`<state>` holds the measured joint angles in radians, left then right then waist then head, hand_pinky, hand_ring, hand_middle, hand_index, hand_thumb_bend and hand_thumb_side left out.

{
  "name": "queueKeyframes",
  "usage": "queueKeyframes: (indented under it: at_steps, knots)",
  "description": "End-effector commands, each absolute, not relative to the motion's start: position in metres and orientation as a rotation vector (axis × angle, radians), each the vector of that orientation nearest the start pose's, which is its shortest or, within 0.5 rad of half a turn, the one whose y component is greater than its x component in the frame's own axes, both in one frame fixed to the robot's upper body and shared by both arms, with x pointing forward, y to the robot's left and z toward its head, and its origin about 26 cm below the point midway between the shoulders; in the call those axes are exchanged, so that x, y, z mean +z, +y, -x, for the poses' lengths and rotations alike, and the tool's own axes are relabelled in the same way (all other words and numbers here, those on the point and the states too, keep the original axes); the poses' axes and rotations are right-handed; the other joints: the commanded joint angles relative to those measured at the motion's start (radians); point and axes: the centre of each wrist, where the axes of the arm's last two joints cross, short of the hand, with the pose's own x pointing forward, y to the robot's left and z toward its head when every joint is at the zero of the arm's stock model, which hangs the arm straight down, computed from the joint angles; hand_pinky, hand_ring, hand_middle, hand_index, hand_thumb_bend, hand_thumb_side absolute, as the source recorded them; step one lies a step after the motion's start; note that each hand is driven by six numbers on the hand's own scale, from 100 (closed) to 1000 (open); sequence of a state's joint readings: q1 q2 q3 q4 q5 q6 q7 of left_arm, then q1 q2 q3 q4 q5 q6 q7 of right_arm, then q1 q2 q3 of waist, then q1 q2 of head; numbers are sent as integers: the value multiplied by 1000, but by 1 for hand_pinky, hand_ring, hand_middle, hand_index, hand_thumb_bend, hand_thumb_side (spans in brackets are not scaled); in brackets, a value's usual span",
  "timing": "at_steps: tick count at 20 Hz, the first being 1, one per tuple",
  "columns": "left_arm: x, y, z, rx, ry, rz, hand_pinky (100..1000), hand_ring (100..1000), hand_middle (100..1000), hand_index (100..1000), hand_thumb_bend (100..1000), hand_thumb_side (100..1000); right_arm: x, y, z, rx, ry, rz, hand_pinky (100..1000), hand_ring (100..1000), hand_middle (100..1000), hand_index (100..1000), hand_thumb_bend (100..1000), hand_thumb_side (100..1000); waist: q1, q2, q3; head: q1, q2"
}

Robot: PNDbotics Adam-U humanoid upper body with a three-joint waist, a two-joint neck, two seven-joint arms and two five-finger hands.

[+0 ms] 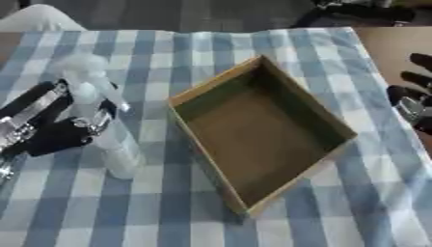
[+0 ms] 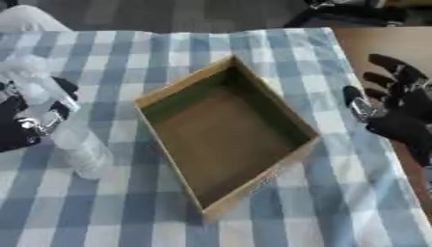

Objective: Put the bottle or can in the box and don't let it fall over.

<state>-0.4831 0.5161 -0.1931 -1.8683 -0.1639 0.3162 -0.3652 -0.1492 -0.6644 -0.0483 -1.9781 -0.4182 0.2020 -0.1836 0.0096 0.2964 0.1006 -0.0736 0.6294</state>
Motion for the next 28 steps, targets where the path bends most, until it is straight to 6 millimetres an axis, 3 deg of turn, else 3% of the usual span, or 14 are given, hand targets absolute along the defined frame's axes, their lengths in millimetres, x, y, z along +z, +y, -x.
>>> queueKeyframes:
  at_steps: [1,6,13,28]
  knots:
    - [226,238,-331,-1040,-1771,-225,1000,1000,793,708,100,506,210,-332,-279,214,-1938,210,948,960,1000,899,239,105,-1,-15,-2,-1,-13]
    - [221,237,-333,-1039,-1759,-192,1000,1000,773,678,100,504,210,-332,-280,214,-1937,210,948,959,1000,898,237,107,-2,-15,-3,0,-14]
    - [210,237,-338,-1023,-1750,-137,998,1000,810,711,100,499,210,-332,-279,212,-1934,209,947,958,1000,898,233,116,-4,-13,-5,-3,-14]
    - [181,237,-347,-958,-1768,-41,922,1000,758,539,100,393,210,-331,-280,207,-1937,204,948,957,1000,897,230,122,-6,-9,-10,-10,-7]
